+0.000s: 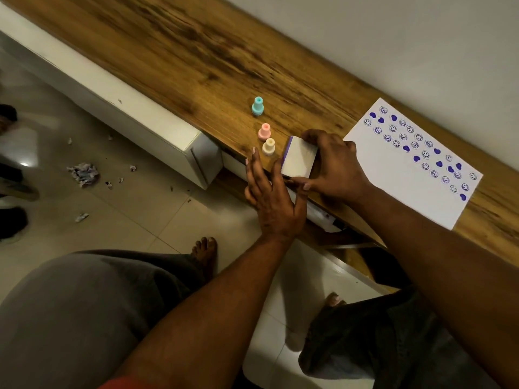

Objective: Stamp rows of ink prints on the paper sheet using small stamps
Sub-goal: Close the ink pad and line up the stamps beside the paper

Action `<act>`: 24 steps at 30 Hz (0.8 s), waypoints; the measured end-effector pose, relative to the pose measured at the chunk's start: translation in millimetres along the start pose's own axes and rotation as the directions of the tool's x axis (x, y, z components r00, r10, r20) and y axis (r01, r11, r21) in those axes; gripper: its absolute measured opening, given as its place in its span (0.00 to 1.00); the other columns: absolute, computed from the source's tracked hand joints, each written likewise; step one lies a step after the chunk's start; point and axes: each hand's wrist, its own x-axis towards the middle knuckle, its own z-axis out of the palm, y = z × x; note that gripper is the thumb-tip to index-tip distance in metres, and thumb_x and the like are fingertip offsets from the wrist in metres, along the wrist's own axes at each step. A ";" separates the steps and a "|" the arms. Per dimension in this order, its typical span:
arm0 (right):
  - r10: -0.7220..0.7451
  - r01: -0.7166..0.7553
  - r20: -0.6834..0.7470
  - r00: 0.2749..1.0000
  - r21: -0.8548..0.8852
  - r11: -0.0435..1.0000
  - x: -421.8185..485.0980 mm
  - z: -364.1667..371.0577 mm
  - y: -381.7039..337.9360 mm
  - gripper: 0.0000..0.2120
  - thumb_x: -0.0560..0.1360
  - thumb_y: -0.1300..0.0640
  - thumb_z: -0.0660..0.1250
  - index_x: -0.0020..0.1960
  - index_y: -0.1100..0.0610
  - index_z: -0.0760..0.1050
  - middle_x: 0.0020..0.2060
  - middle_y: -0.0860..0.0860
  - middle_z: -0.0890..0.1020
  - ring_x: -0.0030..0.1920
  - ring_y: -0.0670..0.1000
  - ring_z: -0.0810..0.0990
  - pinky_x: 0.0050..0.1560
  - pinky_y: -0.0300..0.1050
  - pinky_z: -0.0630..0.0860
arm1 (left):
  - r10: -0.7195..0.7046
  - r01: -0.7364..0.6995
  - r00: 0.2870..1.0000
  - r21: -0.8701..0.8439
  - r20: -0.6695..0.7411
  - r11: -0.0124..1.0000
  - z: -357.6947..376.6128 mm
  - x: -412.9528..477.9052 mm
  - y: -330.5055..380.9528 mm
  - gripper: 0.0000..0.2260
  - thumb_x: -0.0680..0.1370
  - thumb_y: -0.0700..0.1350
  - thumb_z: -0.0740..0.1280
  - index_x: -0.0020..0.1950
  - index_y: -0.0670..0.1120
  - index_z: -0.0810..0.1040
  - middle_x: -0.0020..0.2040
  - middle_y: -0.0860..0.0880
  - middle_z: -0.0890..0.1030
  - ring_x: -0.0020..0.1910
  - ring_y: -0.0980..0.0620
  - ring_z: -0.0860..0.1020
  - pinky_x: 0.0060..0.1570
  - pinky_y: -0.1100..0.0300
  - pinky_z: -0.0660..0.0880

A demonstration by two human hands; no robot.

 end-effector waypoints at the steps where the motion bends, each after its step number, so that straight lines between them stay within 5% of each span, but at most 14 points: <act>1: 0.002 -0.002 -0.004 1.000 -0.008 1.000 -0.2 0.2 0.0 0.47 0.63 0.25 0.72 0.74 0.46 0.63 0.69 0.48 0.75 0.67 0.51 0.74 0.66 0.56 0.68 | -0.006 0.006 1.000 -0.009 0.002 1.000 0.2 0.2 0.9 0.35 0.80 0.69 0.58 0.82 0.51 0.65 0.87 0.47 0.46 0.86 0.44 0.46 0.76 0.40 0.49; 9: -0.023 0.024 -0.040 0.999 0.022 0.999 14.1 -10.0 0.1 0.47 0.62 0.26 0.74 0.72 0.47 0.65 0.66 0.47 0.76 0.64 0.50 0.75 0.65 0.54 0.70 | 0.001 -0.004 1.000 -0.097 -0.031 0.995 -11.5 4.9 2.5 0.39 0.80 0.73 0.50 0.83 0.50 0.62 0.87 0.46 0.46 0.86 0.43 0.46 0.77 0.39 0.49; 16: 0.155 -0.152 -0.139 0.978 0.036 0.988 76.0 -50.5 47.1 0.45 0.62 0.31 0.79 0.71 0.50 0.67 0.64 0.49 0.77 0.63 0.52 0.77 0.63 0.62 0.75 | -0.048 0.035 0.995 -0.145 -0.086 0.989 -11.6 21.2 1.9 0.40 0.80 0.73 0.50 0.85 0.50 0.57 0.87 0.48 0.48 0.85 0.44 0.49 0.77 0.38 0.49; 24: 0.232 -0.241 -0.127 0.964 -0.062 0.969 110.0 -64.1 89.9 0.50 0.60 0.24 0.73 0.72 0.49 0.63 0.66 0.48 0.77 0.65 0.53 0.77 0.62 0.55 0.66 | -0.077 0.048 0.988 -0.204 -0.137 0.978 -5.7 30.8 -1.4 0.39 0.81 0.73 0.49 0.85 0.51 0.56 0.87 0.50 0.47 0.85 0.46 0.49 0.76 0.40 0.49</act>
